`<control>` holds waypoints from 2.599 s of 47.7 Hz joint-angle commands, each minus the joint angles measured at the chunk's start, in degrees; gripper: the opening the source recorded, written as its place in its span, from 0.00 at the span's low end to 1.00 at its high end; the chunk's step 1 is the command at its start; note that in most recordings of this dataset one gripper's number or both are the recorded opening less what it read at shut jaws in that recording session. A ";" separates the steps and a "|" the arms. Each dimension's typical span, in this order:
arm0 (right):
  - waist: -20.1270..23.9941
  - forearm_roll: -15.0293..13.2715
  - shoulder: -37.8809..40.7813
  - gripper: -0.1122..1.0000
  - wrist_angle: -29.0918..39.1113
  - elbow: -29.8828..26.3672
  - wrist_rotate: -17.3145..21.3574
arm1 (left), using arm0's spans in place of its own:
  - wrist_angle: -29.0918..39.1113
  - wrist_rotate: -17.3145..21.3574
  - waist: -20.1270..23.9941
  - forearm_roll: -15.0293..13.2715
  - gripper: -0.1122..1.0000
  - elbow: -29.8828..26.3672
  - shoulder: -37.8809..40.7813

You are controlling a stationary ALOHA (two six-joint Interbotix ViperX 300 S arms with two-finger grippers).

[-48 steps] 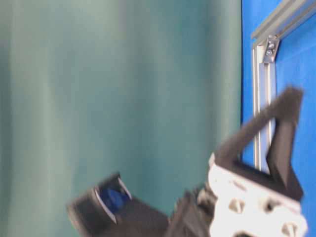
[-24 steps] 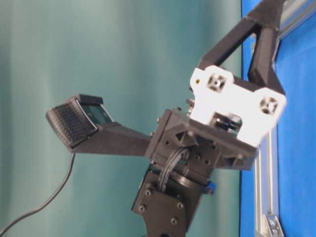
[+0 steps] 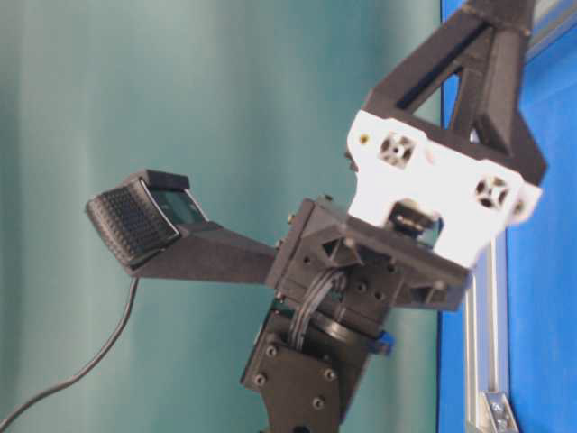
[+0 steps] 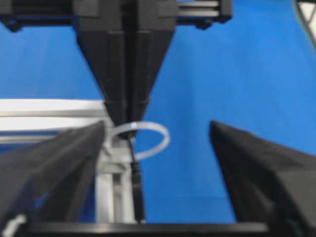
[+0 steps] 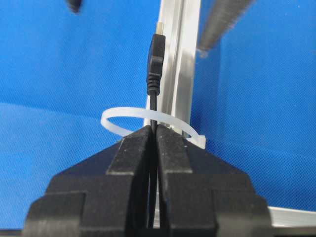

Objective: Insert the wire through the string loop located on the right side.
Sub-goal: 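Move the left gripper toward the plug emerging from the loop, then grasp the USB plug with the left gripper beyond the loop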

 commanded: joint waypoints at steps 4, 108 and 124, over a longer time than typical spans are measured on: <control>-0.09 -0.09 -0.53 0.07 -0.35 -0.88 -0.09 | -0.18 0.00 -0.09 0.18 0.93 -0.79 -1.14; -0.09 -0.09 -0.44 0.07 -0.26 -0.97 0.00 | 1.14 -0.70 0.09 0.18 0.66 -0.35 4.22; -0.09 -0.09 -0.53 0.07 -0.18 -0.88 0.00 | 0.62 -0.53 0.70 0.18 0.17 -0.70 4.39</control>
